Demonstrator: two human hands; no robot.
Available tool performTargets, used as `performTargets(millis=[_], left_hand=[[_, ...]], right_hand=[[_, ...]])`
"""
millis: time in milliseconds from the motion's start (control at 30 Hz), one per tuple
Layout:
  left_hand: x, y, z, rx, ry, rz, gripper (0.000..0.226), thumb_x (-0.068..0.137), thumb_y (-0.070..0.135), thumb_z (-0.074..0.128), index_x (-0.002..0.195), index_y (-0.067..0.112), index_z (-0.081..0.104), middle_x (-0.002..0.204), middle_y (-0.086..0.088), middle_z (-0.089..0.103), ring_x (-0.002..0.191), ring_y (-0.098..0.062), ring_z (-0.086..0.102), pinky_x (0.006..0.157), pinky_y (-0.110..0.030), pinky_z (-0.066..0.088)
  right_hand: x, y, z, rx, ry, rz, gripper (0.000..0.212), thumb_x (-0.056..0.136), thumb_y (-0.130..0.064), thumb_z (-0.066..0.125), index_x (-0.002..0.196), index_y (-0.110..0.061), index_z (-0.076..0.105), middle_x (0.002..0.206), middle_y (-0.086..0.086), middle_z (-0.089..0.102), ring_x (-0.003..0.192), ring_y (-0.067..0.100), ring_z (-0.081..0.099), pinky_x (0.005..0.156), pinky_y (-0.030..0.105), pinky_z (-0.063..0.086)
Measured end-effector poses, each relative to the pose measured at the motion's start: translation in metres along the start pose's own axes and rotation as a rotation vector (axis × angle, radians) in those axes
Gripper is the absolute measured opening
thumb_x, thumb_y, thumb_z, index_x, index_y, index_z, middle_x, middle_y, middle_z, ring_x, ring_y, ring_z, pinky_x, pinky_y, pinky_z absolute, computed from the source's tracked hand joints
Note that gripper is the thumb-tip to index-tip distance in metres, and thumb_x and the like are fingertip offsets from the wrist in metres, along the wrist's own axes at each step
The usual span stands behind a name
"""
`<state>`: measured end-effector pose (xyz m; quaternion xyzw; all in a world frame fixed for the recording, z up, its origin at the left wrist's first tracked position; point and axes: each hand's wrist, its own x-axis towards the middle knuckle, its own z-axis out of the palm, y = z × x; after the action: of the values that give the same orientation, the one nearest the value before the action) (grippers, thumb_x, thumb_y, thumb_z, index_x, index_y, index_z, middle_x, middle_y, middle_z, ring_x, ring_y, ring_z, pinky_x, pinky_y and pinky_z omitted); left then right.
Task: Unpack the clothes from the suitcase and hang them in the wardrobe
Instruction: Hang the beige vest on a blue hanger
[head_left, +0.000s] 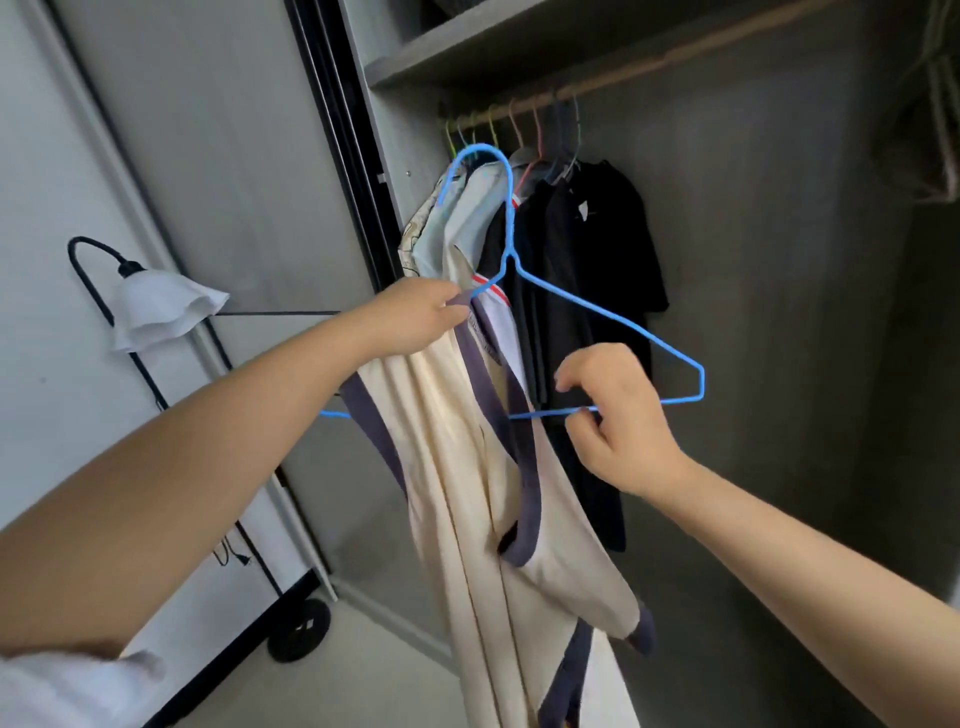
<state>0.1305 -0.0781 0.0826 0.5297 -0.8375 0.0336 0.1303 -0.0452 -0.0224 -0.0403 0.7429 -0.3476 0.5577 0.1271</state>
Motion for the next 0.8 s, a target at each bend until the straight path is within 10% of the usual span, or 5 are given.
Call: performTargets(millis=[167, 333, 433, 800], left_hand=[[0.004, 0.003, -0.030, 0.062, 0.133, 0.028, 0.026, 0.097, 0.024, 0.040, 0.087, 0.003, 0.052, 0.095, -0.017, 0.054, 0.094, -0.029, 0.049, 0.067, -0.029, 0.028], [-0.003, -0.002, -0.054, 0.181, 0.301, 0.053, 0.032, 0.097, 0.026, 0.039, 0.075, 0.003, 0.047, 0.094, -0.023, 0.057, 0.100, -0.033, 0.051, 0.068, -0.034, 0.025], [-0.011, -0.021, -0.056, 0.242, 0.357, -0.006, 0.045, 0.096, 0.036, 0.039, 0.062, 0.007, 0.041, 0.080, -0.017, 0.052, 0.091, -0.031, 0.052, 0.066, -0.031, 0.029], [-0.039, -0.118, -0.020, 0.074, 0.596, -0.001, 0.038, 0.082, 0.043, 0.029, 0.052, 0.021, 0.021, 0.063, -0.027, 0.053, 0.070, -0.040, 0.054, 0.065, -0.035, 0.028]], right_hand=[[-0.034, 0.003, 0.040, -0.086, -0.696, -0.117, 0.043, 0.077, -0.027, 0.032, 0.096, -0.002, 0.062, 0.096, 0.013, 0.062, 0.087, 0.031, 0.058, 0.077, 0.037, 0.051], [-0.024, 0.021, 0.046, -0.416, -0.496, -0.036, 0.024, 0.070, -0.028, 0.039, 0.082, -0.010, 0.048, 0.072, 0.008, 0.060, 0.041, 0.024, 0.055, 0.030, 0.021, 0.032], [-0.012, 0.029, 0.029, -0.403, -0.345, 0.009, 0.028, 0.067, -0.023, 0.047, 0.089, -0.007, 0.055, 0.069, 0.005, 0.062, 0.037, 0.021, 0.052, 0.031, 0.019, 0.018], [0.033, 0.064, -0.024, -0.390, -0.459, -0.233, 0.035, 0.076, -0.023, 0.038, 0.083, -0.011, 0.070, 0.074, -0.005, 0.061, 0.065, 0.008, 0.055, 0.058, 0.025, 0.038]])
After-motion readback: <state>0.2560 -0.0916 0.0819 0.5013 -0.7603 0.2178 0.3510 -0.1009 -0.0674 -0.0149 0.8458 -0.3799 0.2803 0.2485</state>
